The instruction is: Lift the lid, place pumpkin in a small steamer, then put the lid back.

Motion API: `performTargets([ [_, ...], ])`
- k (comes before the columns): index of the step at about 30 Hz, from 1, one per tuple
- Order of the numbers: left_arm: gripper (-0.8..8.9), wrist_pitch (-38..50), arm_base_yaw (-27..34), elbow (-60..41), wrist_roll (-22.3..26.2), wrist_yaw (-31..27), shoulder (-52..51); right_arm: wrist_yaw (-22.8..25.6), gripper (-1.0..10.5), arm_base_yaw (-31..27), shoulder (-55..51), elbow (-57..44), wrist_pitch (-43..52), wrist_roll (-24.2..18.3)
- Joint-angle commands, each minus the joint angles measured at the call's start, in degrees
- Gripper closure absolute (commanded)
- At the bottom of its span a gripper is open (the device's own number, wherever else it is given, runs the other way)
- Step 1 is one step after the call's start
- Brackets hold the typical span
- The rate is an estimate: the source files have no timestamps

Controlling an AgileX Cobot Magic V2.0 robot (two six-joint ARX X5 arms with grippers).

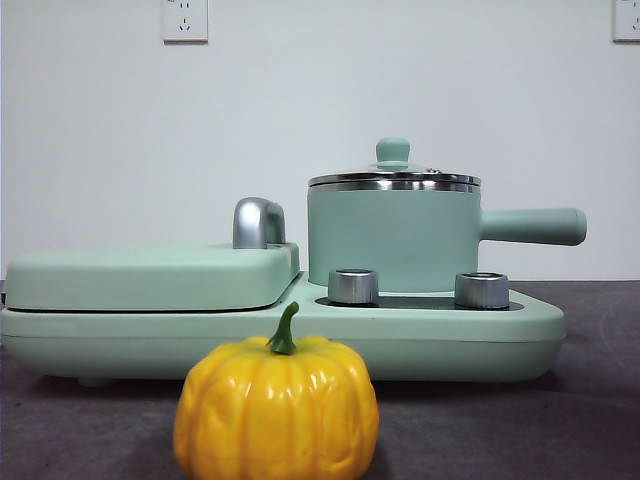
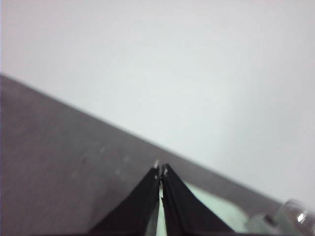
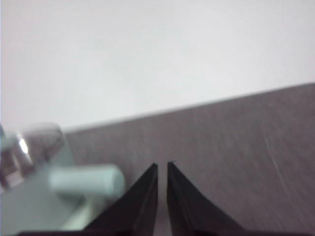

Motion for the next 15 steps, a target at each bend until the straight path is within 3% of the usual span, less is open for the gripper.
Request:
performTargets([
  [1,8.05,1.31,0.04,-0.24,-1.66,-0.15,-0.02,-0.24,9.2,0.00,-0.04,0.55,3.89,4.61],
  [8,8.04,1.84,0.04,3.39,-1.66,-0.15,0.07,-0.20,9.4,0.00,0.07,7.15,4.20,3.91],
  [15,8.04,-10.23,0.04,13.20,-1.14,-0.17,0.61,1.49,9.4,0.00,3.17,18.16,-7.32,0.94],
])
